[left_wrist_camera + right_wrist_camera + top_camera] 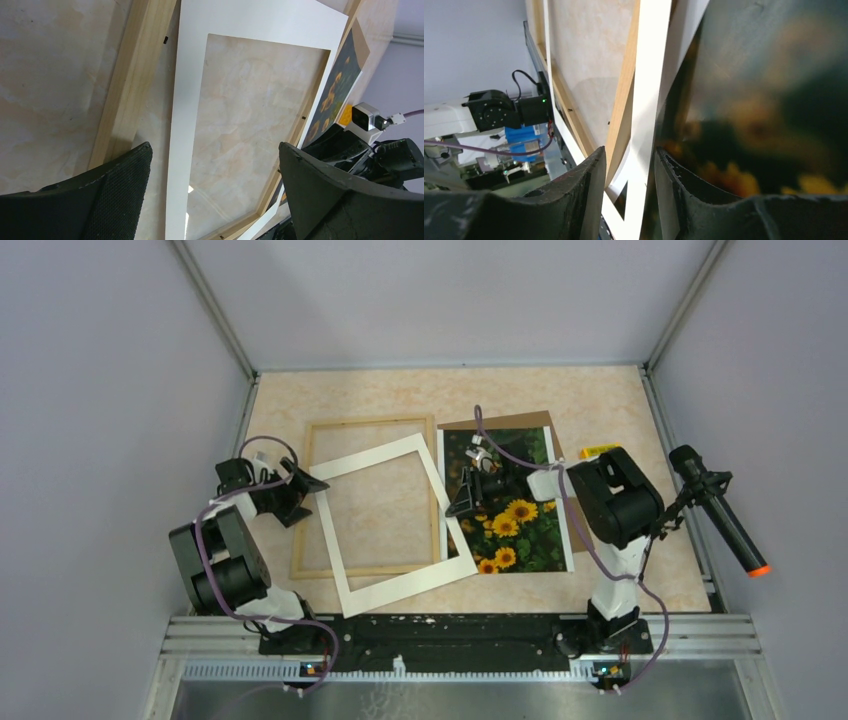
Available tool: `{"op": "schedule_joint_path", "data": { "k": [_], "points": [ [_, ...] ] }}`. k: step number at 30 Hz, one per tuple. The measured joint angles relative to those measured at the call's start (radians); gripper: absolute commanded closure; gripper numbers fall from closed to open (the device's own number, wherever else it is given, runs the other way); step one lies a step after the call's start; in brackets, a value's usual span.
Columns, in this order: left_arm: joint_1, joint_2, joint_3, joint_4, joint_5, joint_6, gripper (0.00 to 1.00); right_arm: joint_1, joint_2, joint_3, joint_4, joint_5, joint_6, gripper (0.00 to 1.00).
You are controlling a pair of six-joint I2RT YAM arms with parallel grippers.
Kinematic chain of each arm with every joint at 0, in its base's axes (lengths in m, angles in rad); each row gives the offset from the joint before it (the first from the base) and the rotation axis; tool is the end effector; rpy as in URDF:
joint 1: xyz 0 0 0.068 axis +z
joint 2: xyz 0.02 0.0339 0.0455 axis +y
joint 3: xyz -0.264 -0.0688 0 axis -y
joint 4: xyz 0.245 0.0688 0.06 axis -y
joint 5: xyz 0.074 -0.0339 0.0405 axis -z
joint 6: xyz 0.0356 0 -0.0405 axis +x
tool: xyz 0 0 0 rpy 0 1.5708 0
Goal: Put the photo into the frame
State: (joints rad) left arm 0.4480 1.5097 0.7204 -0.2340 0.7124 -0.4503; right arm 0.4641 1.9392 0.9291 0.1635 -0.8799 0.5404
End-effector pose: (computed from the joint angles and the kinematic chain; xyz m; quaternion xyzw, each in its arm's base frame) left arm 0.2549 0.0967 0.1592 -0.3069 0.8538 -0.3360 0.2530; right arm 0.3098 0.1858 0.1118 -0.1185 0.8512 0.5034 0.0892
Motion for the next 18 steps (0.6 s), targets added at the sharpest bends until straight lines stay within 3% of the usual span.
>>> {"op": "schedule_joint_path", "data": {
  "k": [10,18],
  "points": [
    [0.001,-0.005,-0.014,0.031,0.047,-0.005,0.01,0.027,0.048,-0.015,0.082,-0.05,0.043,0.75],
    [0.001,-0.022,-0.018,0.048,0.059,-0.006,0.01,0.027,0.021,-0.074,0.127,-0.048,0.1,0.96]
  ]
}}
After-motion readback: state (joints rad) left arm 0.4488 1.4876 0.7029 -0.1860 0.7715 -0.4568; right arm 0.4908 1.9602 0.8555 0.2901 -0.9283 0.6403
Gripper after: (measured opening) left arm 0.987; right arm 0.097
